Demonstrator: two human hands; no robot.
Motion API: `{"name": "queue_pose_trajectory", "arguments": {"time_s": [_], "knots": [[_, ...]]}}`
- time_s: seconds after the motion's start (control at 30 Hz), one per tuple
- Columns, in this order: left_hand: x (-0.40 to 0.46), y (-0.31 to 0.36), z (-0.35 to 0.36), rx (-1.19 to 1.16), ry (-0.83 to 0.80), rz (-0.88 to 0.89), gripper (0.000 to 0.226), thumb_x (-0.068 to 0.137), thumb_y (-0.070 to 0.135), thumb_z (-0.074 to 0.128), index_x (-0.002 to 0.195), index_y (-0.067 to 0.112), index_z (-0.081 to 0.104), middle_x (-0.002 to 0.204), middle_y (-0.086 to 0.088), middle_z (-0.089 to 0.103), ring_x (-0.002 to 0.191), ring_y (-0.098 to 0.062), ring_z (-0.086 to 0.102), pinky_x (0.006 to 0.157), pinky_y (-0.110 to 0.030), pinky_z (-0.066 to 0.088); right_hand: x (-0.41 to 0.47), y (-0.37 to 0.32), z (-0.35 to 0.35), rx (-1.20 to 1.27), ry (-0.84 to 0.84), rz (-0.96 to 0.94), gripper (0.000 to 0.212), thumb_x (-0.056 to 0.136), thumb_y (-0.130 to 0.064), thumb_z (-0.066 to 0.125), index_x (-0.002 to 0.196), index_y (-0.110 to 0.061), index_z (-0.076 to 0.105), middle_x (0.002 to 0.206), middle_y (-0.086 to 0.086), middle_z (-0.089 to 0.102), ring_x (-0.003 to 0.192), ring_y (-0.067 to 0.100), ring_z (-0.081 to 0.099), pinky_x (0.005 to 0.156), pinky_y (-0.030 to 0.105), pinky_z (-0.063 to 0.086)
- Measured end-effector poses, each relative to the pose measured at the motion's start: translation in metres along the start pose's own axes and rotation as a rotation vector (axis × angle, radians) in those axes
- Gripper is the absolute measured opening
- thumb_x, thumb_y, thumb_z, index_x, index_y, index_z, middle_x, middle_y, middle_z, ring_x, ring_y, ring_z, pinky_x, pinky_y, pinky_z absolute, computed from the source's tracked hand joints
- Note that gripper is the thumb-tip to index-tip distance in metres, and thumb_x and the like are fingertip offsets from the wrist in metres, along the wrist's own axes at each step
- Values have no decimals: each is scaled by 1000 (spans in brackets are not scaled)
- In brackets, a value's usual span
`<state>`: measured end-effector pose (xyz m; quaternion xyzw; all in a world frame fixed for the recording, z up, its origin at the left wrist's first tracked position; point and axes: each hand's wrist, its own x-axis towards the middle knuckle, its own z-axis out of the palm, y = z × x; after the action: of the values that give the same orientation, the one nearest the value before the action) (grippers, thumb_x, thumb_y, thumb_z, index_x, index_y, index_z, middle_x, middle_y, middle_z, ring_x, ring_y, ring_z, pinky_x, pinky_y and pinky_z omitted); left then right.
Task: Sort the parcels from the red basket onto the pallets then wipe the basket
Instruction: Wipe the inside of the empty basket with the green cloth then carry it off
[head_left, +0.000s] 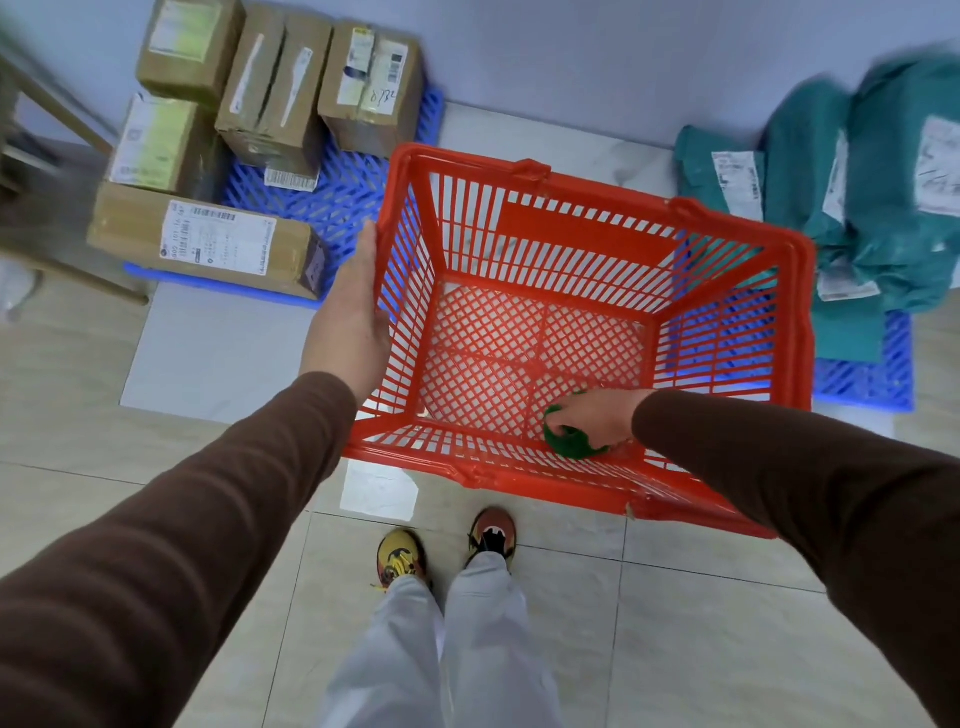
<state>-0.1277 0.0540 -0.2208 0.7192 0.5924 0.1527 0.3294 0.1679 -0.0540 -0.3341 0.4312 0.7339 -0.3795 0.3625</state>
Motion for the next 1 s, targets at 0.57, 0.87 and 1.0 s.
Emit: {"name": "queue_pose_trajectory", "arguments": {"time_s": [0.57,0.87,1.0], "knots": [[-1,2,0,32,11,9,76,101,28,52,160,32,4,154,2,41,132,-17,50,99,-27,38,40,1,-50,369,435,44,15,92,-16,65,106,-19,63,103,-2,62,93,19,62,67,24,42],[-2,6,-3,-34,-10,-33,76,101,21,51,160,34,5,154,5,42,122,-5,46,99,-26,39,79,-8,-94,192,575,179,87,88,13,54,158,-32,28,148,12,40,130,31,44,97,35,47],[-3,8,-4,-56,-12,-41,77,101,17,50,160,35,5,154,4,43,122,-7,49,98,-26,40,59,-1,-59,226,475,132,71,89,-1,60,148,-34,38,135,10,50,113,28,56,92,39,54]]}}
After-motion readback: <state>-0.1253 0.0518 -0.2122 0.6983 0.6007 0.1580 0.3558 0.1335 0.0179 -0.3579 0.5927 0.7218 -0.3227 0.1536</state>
